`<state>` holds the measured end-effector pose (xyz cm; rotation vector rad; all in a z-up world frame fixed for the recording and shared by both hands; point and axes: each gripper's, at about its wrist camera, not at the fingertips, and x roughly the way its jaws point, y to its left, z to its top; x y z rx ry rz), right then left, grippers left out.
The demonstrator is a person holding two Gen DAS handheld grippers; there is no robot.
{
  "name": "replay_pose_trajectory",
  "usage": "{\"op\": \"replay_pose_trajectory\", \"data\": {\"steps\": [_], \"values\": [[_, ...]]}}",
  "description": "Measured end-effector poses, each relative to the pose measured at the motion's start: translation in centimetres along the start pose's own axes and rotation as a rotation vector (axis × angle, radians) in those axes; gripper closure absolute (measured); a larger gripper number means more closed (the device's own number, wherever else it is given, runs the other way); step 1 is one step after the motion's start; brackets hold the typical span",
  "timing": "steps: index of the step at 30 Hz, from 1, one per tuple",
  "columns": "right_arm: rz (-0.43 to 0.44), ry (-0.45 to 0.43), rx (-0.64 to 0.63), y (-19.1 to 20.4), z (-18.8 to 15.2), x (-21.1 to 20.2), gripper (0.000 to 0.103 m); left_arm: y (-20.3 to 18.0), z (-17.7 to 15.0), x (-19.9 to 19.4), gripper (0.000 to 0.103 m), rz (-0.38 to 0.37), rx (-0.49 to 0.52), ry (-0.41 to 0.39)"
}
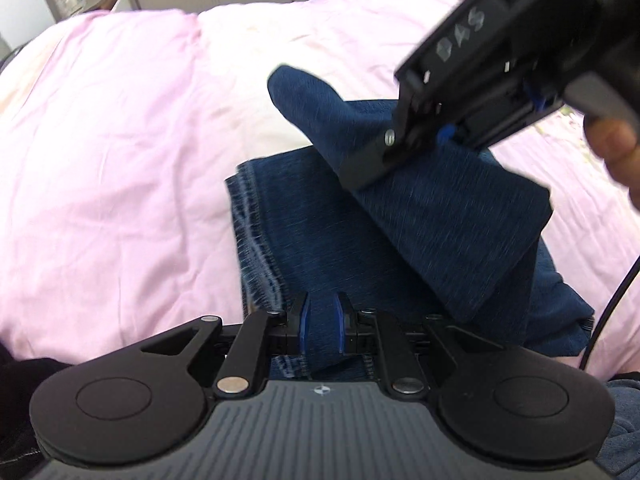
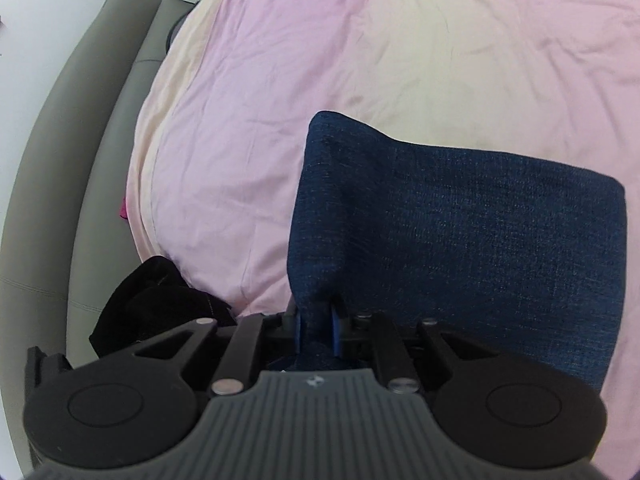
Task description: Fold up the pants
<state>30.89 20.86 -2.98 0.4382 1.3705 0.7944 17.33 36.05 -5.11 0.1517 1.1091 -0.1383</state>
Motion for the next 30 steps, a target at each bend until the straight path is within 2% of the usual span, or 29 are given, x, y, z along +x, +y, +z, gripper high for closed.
{"op": "replay_pose_trajectory", "data": {"steps": [7, 9, 11, 12, 14, 18, 20, 23, 26, 30], "values": [[-0.047, 0.061, 0.016, -0.4, 0.7, 4.9, 0.092, 2.0, -0.7, 0.7, 0.085, -0.016, -0.052, 0.025], [-0.062, 0.080, 0.001, -0.2, 0.7, 6.4, 0.086, 2.1, -0.7, 0.4, 0.085, -0.018, -0.072, 0.030], [-0.054, 0.090, 0.023, -0.6, 0.7, 7.2, 0.076, 2.2, -0.7, -0.2, 0.085, -0.027, -0.078, 0.026], [-0.040, 0.091, 0.034, -0.8, 0.7, 7.1, 0.074, 2.3, -0.7, -0.6, 0.084, -0.029, -0.079, 0.019], [-0.011, 0.090, 0.029, -0.8, 0.5, 6.3, 0.072, 2.6, -0.7, -1.7, 0.077, -0.036, -0.094, -0.003], [0.048, 0.064, 0.022, -0.8, 0.0, 3.8, 0.069, 3.3, -1.0, -4.6, 0.069, -0.090, -0.186, -0.055], [0.055, 0.038, 0.005, -0.9, -0.6, 2.0, 0.068, 3.5, -1.3, -6.2, 0.055, -0.129, -0.235, -0.092], [0.005, -0.027, -0.062, -1.8, -1.8, -1.1, 0.068, 3.4, -1.4, -7.5, 0.042, -0.165, -0.300, -0.120], [-0.053, -0.062, -0.097, -4.0, -3.5, -3.7, 0.067, 3.1, -1.5, -6.6, 0.038, -0.145, -0.363, -0.114], [-0.119, -0.086, -0.150, -7.2, -7.1, -6.2, 0.067, 3.9, -2.7, -3.2, 0.038, -0.203, -0.544, -0.087]]}}
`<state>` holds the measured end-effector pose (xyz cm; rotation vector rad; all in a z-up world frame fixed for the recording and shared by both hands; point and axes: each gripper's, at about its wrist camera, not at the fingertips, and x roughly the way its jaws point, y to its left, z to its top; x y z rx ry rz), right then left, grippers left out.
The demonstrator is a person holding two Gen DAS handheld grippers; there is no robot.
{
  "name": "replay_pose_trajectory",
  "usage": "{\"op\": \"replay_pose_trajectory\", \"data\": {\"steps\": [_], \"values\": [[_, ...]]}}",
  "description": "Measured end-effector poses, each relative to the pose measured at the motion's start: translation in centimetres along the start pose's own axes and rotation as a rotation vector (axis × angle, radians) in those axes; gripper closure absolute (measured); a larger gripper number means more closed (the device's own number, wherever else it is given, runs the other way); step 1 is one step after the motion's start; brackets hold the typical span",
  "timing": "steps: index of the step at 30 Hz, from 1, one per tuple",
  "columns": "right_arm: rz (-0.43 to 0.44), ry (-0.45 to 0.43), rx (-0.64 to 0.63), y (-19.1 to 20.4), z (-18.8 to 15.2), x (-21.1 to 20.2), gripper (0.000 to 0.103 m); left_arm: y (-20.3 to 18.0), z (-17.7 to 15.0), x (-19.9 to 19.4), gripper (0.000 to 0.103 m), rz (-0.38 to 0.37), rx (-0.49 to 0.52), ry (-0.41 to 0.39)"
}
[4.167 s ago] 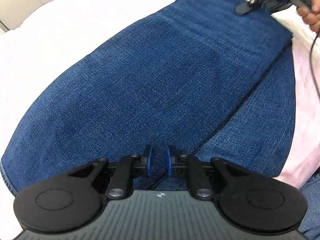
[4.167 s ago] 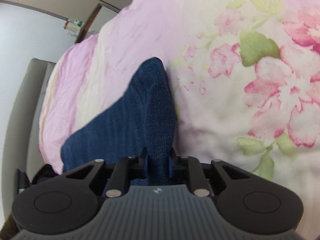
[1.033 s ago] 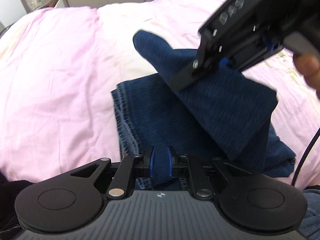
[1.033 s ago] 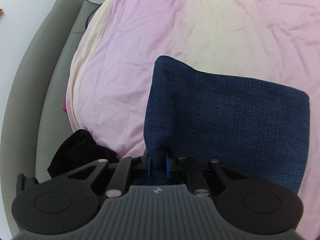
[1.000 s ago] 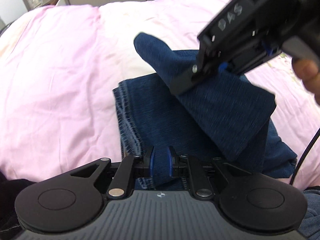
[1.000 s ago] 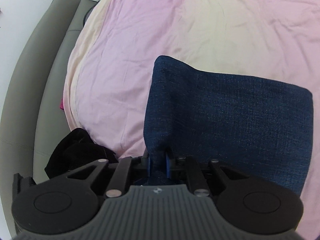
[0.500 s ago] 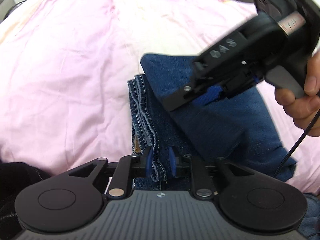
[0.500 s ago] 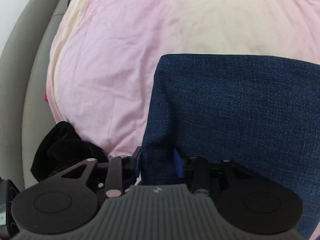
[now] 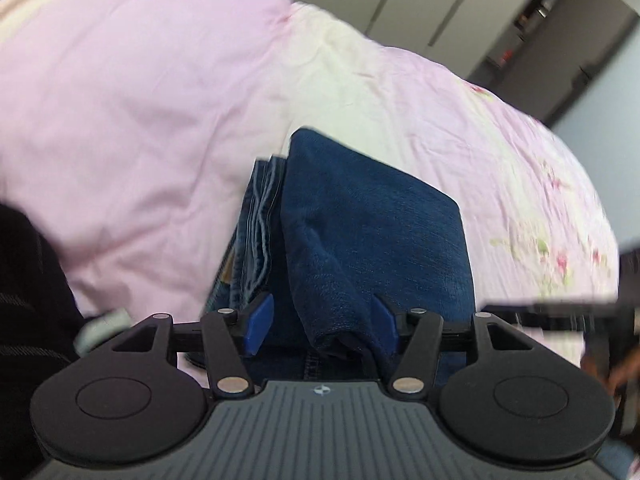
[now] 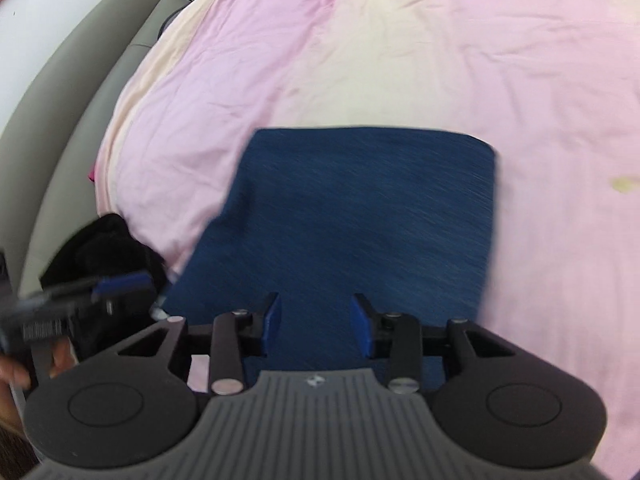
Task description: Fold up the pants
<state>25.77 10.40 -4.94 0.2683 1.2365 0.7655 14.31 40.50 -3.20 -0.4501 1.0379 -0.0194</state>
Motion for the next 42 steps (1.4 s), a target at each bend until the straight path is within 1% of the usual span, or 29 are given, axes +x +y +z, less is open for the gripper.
{"op": "replay_pose_trajectory", "data": {"steps": [1, 2, 3, 4, 5, 7, 8, 10, 12, 13, 16, 17, 19, 23, 28, 30, 32, 33, 36, 37, 38, 39, 41, 42], "values": [[-0.020, -0.006, -0.025, -0.7, -1.1, -0.7, 0.067, 0.5, -0.2, 0.6, 0.038, -0.017, -0.046, 0.007], [-0.045, -0.012, -0.050, -1.4, -2.2, -1.1, 0.068, 1.1, -0.3, 1.4, 0.043, -0.027, -0.090, 0.016], [-0.069, -0.018, -0.074, -1.9, -3.2, -1.6, 0.070, 1.4, -0.5, 1.8, 0.053, -0.030, -0.117, 0.023], [-0.085, -0.021, -0.095, -2.5, -4.2, -2.1, 0.075, 1.5, -0.5, 2.0, 0.074, -0.023, -0.124, 0.025], [-0.096, -0.019, -0.111, -2.9, -5.0, -2.4, 0.079, 1.1, -0.6, 1.8, 0.076, -0.005, -0.104, 0.012], [-0.109, -0.006, -0.131, -3.7, -6.4, -2.7, 0.082, -0.3, -0.6, 0.6, 0.082, -0.006, -0.044, -0.025], [-0.114, -0.001, -0.146, -3.9, -7.0, -2.8, 0.085, -1.3, -0.5, -0.4, 0.082, -0.002, -0.009, -0.054], [-0.128, 0.005, -0.191, -3.9, -8.0, -2.8, 0.086, -3.2, -0.2, -2.6, 0.083, 0.000, 0.067, -0.095], [-0.126, 0.005, -0.230, -3.2, -8.6, -2.4, 0.087, -4.5, 0.4, -3.8, 0.083, 0.034, 0.142, -0.093], [-0.126, 0.000, -0.248, -2.8, -9.0, -2.3, 0.087, -4.6, 0.6, -4.0, 0.083, 0.054, 0.160, -0.084], [-0.115, -0.012, -0.287, -1.5, -9.4, -2.0, 0.088, -2.9, 0.6, -3.0, 0.083, 0.129, 0.162, -0.042], [-0.111, -0.012, -0.291, -1.1, -9.5, -1.7, 0.090, -1.9, 0.4, -2.2, 0.083, 0.153, 0.154, -0.027], [-0.119, 0.001, -0.304, -0.4, -9.8, -0.5, 0.090, 0.1, -0.3, 0.0, 0.083, 0.189, 0.119, 0.015], [-0.192, 0.037, -0.379, 0.4, -10.9, 2.3, 0.089, 3.0, -1.8, 3.4, 0.081, 0.200, 0.088, 0.040], [-0.198, 0.066, -0.357, -0.3, -11.0, 4.0, 0.087, 4.3, -2.7, 6.0, 0.076, 0.216, 0.116, 0.066], [-0.193, 0.072, -0.333, -0.7, -10.9, 4.4, 0.087, 4.5, -2.8, 6.2, 0.071, 0.219, 0.112, 0.065], [-0.193, 0.073, -0.322, -1.0, -10.9, 4.7, 0.087, 4.1, -2.9, 6.0, 0.065, 0.236, 0.141, 0.063], [-0.193, 0.074, -0.321, -1.0, -10.9, 4.7, 0.087, 4.0, -2.9, 5.8, 0.063, 0.242, 0.146, 0.064], [-0.190, 0.075, -0.326, -0.8, -10.9, 4.1, 0.086, 3.4, -2.6, 4.7, 0.052, 0.261, 0.165, 0.062], [-0.186, 0.076, -0.326, -0.8, -10.8, 3.7, 0.083, 3.1, -2.4, 4.3, 0.049, 0.265, 0.181, 0.057], [-0.183, 0.073, -0.324, -0.9, -10.6, 3.3, 0.078, 2.9, -2.3, 3.9, 0.046, 0.265, 0.196, 0.055], [-0.182, 0.064, -0.316, -1.0, -10.2, 3.0, 0.075, 2.7, -2.1, 3.7, 0.044, 0.268, 0.208, 0.056], [-0.181, 0.036, -0.297, -1.4, -9.6, 2.1, 0.066, 2.4, -1.7, 3.3, 0.036, 0.274, 0.226, 0.050], [-0.181, 0.020, -0.282, -1.7, -9.1, 1.7, 0.065, 2.3, -1.5, 3.1, 0.034, 0.269, 0.232, 0.045]]}}
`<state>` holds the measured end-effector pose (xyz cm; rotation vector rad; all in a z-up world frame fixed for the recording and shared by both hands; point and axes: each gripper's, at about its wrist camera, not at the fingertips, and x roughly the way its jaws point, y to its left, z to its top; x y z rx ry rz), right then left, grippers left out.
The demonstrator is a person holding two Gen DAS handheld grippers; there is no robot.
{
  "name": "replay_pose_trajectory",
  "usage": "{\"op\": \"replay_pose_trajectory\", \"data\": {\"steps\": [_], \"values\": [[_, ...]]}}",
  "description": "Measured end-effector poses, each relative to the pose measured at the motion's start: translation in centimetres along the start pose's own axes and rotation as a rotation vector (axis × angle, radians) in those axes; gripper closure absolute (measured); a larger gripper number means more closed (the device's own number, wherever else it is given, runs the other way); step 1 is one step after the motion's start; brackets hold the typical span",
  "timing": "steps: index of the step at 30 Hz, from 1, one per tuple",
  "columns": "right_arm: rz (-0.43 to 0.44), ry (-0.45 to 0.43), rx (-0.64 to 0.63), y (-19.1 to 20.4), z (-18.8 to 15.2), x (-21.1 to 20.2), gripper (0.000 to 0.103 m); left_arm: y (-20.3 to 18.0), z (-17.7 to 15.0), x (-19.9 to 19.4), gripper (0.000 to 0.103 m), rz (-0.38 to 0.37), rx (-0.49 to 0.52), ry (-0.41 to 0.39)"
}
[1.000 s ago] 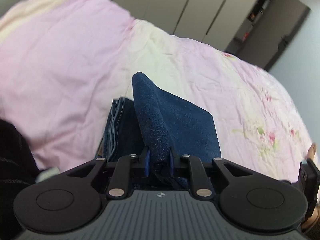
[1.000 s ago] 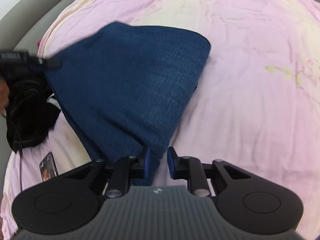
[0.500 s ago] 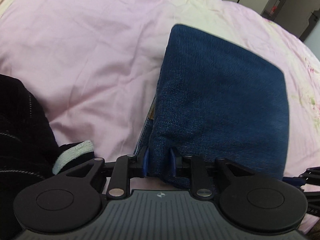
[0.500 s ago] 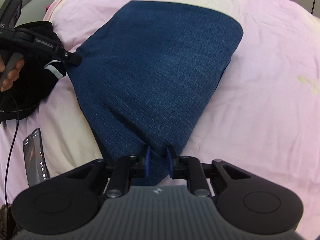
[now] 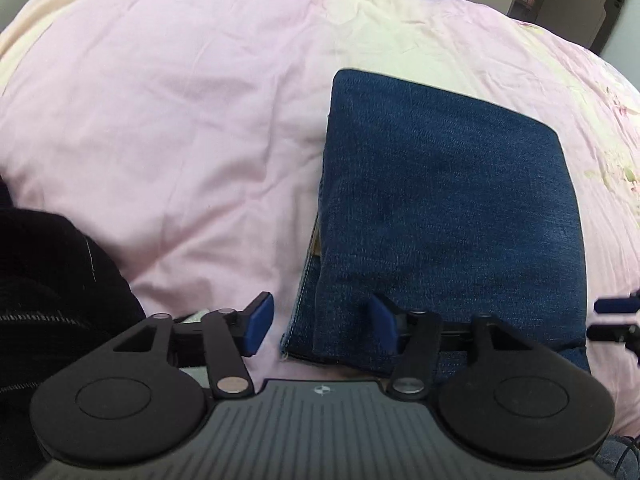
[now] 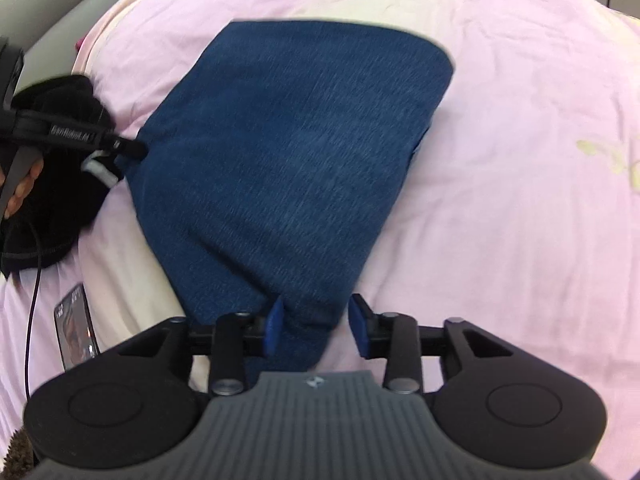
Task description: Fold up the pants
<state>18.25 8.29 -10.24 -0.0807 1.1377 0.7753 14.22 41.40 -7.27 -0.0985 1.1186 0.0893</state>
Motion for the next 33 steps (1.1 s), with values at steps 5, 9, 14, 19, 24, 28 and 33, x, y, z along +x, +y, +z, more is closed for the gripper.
{"op": "replay_pose_trajectory", "data": {"steps": [5, 9, 14, 19, 24, 28, 33], "values": [[-0.011, -0.048, 0.086, -2.4, 2.4, -0.2, 0.050, 0.3, 1.4, 0.1, 0.025, -0.049, -0.022, -0.021], [0.053, -0.063, 0.167, -4.0, 3.5, 0.6, 0.042, 1.0, 2.7, 1.0, 0.020, -0.110, -0.073, -0.040], [0.105, -0.066, 0.265, -5.5, 4.5, 2.8, 0.036, 3.1, 4.0, 4.2, 0.020, -0.193, -0.182, 0.009], [0.189, -0.077, 0.377, -7.1, 5.0, 4.9, 0.033, 4.5, 3.5, 7.8, 0.009, -0.343, -0.266, 0.047], [0.301, -0.081, 0.480, -8.3, 4.8, 7.1, 0.035, 5.8, 2.8, 10.1, 0.006, -0.462, -0.337, 0.058], [0.374, -0.092, 0.540, -8.5, 4.5, 8.8, 0.041, 5.7, 2.8, 10.7, 0.006, -0.474, -0.338, 0.064], [0.374, -0.098, 0.557, -7.9, 4.5, 8.9, 0.051, 4.7, 3.0, 10.5, 0.009, -0.439, -0.335, 0.062]]}}
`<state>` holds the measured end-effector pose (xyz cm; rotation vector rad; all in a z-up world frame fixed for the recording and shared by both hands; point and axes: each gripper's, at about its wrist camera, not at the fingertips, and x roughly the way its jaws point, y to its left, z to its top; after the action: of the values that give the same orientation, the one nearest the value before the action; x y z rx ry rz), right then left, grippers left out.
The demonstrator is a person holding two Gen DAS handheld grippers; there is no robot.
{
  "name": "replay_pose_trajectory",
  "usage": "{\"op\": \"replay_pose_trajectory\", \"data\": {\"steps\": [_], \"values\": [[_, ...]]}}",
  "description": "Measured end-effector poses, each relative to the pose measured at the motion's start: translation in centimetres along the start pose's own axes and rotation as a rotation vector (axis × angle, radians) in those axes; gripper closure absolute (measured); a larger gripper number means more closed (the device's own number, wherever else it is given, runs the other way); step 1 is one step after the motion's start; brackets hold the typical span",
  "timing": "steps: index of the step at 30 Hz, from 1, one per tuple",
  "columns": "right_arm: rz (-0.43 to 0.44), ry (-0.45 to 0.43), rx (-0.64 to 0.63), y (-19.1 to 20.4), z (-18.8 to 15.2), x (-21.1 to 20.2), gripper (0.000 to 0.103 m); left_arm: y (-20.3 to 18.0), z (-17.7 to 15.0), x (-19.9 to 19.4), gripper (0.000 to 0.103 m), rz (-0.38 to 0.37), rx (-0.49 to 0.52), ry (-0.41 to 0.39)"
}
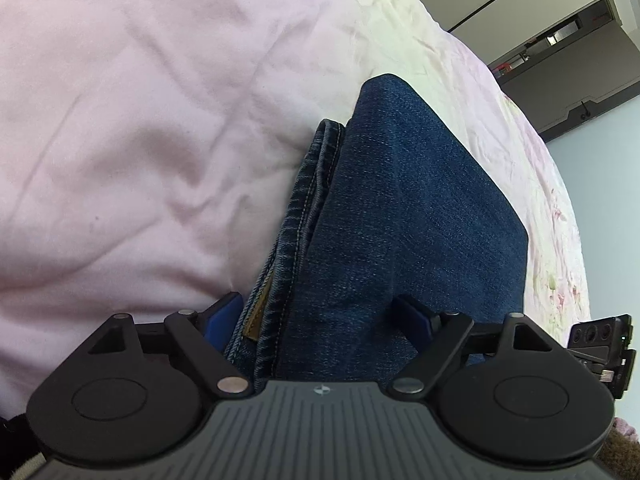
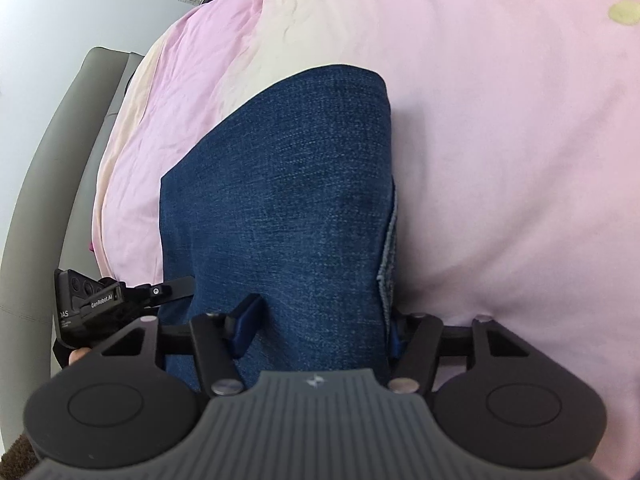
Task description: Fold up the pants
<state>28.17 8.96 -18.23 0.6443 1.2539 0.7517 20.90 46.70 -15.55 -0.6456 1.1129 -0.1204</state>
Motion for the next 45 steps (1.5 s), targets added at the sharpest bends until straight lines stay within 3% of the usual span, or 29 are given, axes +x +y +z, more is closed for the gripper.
{"op": "replay_pose_trajectory", "data": {"steps": [7, 11, 14, 19, 28, 33, 37, 39, 42, 45], "values": [[0.034, -0.007, -0.032, 1.7, 1.0, -3.3, 0.083, -0.5, -1.0, -1.3, 0.030, 0.028, -0.025, -0.048], [0.032, 0.006, -0.103, 4.8, 1.6, -5.1, 0.087, -1.2, -1.6, -2.7, 0.052, 0.033, -0.065, -0.080], [0.030, 0.007, -0.138, 6.3, 2.3, -7.0, 0.087, -2.4, -2.1, -3.4, 0.059, 0.017, -0.064, -0.077], [0.013, 0.012, -0.168, 6.7, 3.0, -10.8, 0.087, -6.2, -3.4, -3.7, 0.063, -0.006, -0.030, -0.076], [0.059, 0.022, -0.165, 1.8, 4.3, -17.4, 0.087, -12.3, -5.0, -2.4, 0.067, -0.009, -0.003, -0.072], [0.077, 0.048, -0.137, -1.8, 5.6, -17.3, 0.087, -12.9, -6.0, 0.3, 0.069, 0.013, -0.007, -0.031], [0.034, 0.088, -0.129, -4.2, 6.2, -16.0, 0.085, -12.6, -7.0, 1.6, 0.070, 0.016, 0.015, -0.001], [0.017, 0.104, -0.106, -5.8, 6.2, -15.1, 0.083, -12.2, -7.0, 1.7, 0.069, -0.007, 0.011, -0.002], [-0.031, 0.113, -0.042, -7.9, 6.1, -14.1, 0.072, -11.8, -7.2, 2.4, 0.067, -0.026, 0.013, 0.008], [-0.039, 0.105, -0.007, -9.4, 5.7, -13.6, 0.070, -11.7, -7.3, 3.2, 0.063, -0.016, 0.014, 0.012]]}}
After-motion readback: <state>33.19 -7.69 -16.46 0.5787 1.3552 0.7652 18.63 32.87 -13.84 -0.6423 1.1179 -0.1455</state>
